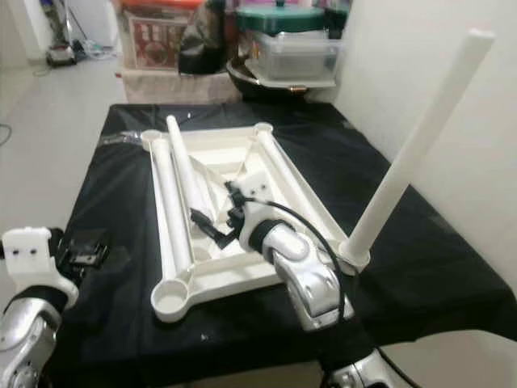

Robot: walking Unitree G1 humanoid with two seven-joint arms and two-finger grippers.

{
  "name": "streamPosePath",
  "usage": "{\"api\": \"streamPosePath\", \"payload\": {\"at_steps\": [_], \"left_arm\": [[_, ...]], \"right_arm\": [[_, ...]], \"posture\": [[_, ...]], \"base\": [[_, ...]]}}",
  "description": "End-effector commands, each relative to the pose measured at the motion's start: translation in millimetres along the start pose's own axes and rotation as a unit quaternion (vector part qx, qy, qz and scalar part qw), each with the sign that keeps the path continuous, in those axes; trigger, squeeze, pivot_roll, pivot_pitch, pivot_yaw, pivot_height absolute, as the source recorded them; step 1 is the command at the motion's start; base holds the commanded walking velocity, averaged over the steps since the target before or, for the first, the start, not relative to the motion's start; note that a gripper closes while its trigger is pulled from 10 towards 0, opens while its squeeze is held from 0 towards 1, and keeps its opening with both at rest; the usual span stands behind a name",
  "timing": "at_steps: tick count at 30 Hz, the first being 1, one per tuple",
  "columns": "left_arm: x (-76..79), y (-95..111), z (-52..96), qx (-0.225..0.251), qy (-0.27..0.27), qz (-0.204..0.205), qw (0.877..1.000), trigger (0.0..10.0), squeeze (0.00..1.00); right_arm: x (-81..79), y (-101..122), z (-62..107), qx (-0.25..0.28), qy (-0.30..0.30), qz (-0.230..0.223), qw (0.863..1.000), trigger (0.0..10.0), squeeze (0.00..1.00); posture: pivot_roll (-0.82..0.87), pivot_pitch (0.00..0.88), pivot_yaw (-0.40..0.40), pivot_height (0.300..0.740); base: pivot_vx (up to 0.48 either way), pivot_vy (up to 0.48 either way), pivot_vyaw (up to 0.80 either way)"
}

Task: Building children table

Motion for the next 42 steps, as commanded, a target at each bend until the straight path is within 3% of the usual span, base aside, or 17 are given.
{"api": "streamPosePath", "payload": {"at_steps": [1, 5, 7, 9, 17, 20, 22, 27, 32, 36, 42], "left_arm": [[-3.8, -4.7, -1.5, -0.012, 0.015, -0.006, 1.000, 10.0, 0.00], [-5.1, -3.7, -1.3, -0.011, 0.018, -0.006, 1.000, 10.0, 0.00], [-6.7, -5.4, 0.8, -0.015, 0.023, -0.006, 1.000, 10.0, 0.00], [-7.5, -6.5, 1.5, -0.017, 0.027, -0.005, 0.999, 10.0, 0.00], [-9.8, -6.3, 1.4, -0.017, 0.030, -0.007, 0.999, 10.0, 0.00], [-8.8, -6.1, -0.4, -0.016, 0.028, -0.007, 0.999, 10.0, 0.00], [-5.0, -3.9, -3.5, -0.011, 0.023, -0.005, 1.000, 10.0, 0.00], [-3.5, -3.4, -4.1, -0.010, 0.022, -0.005, 1.000, 10.0, 0.00], [-6.4, -5.5, -2.2, -0.012, 0.029, -0.007, 0.999, 10.0, 0.00], [-6.7, -4.9, -3.1, -0.011, 0.030, -0.007, 0.999, 10.0, 0.00], [-7.5, -4.4, -4.0, -0.009, 0.029, -0.009, 1.000, 10.0, 0.00]], "right_arm": [[0.1, 0.1, -8.9, -0.003, 0.000, 0.015, 1.000, 10.0, 0.00], [3.6, -5.0, -15.5, -0.022, -0.013, 0.011, 1.000, 10.0, 0.00], [4.7, -9.9, -17.4, -0.030, -0.015, 0.053, 0.998, 10.0, 0.00], [5.1, -13.3, -19.1, -0.035, -0.012, 0.061, 0.997, 10.0, 0.00], [2.4, -23.1, -16.3, -0.068, 0.086, 0.138, 0.984, 10.0, 0.00], [9.1, -22.9, -16.0, -0.077, 0.086, 0.153, 0.981, 10.0, 0.00], [22.0, -22.2, -16.5, -0.098, 0.091, 0.191, 0.973, 10.0, 0.00], [25.8, -23.6, -16.0, -0.115, 0.113, 0.214, 0.964, 10.0, 0.00], [25.3, -28.5, -31.0, -0.130, 0.079, 0.257, 0.954, 10.0, 0.00], [19.7, -35.9, -31.9, -0.139, 0.094, 0.268, 0.949, 10.0, 0.00], [24.0, -38.7, -35.7, -0.145, 0.065, 0.280, 0.947, 10.0, 0.00]], "posture": [[0.07, 0.000, -0.072, 0.740], [0.07, 0.000, -0.083, 0.740], [0.08, 0.000, -0.093, 0.740], [0.09, 0.000, -0.095, 0.740], [0.08, 0.000, -0.087, 0.740], [0.07, 0.000, -0.082, 0.740], [0.08, 0.000, -0.092, 0.740], [0.08, 0.000, -0.094, 0.740], [0.09, 0.000, -0.107, 0.740], [0.09, 0.000, -0.103, 0.740], [0.09, 0.000, -0.104, 0.740]], "base": [[0.000, 0.000, 0.80], [0.000, 0.000, 0.40], [0.000, 0.000, 0.80], [0.000, 0.000, 0.80], [0.000, 0.000, 0.17], [0.000, 0.000, 0.00], [0.000, 0.000, 0.00], [0.000, 0.000, 0.00], [0.000, 0.000, 0.00], [0.000, 0.000, 0.00], [0.000, 0.000, 0.00]]}}
Point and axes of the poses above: a point about 5 cm out from each wrist's last joint towards the gripper, its own z axis pointing back from the gripper into the wrist, its own y axis along the axis of the wrist's last joint, x = y × z, the point moved 1 cm from there along -z, pointing out of the wrist towards the gripper, and after that the axes turned 12 degrees about -z, right-handed, at the moved point
